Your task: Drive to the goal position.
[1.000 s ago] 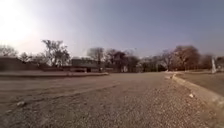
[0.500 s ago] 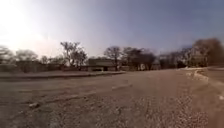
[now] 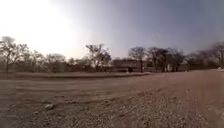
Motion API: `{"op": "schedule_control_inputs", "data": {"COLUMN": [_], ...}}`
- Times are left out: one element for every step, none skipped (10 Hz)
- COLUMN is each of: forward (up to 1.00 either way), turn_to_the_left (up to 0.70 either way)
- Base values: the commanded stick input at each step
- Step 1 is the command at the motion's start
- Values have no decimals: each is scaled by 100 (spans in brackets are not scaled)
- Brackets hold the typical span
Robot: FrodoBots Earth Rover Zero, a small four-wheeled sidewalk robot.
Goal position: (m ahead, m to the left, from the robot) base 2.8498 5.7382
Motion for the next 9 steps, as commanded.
{"op": "schedule_control_inputs", "data": {"forward": [70, 70, 70, 70, 70, 70, 70, 70, 70], "turn_to_the_left": [35, 35, 35, 35, 35, 35, 35, 35, 35]}}
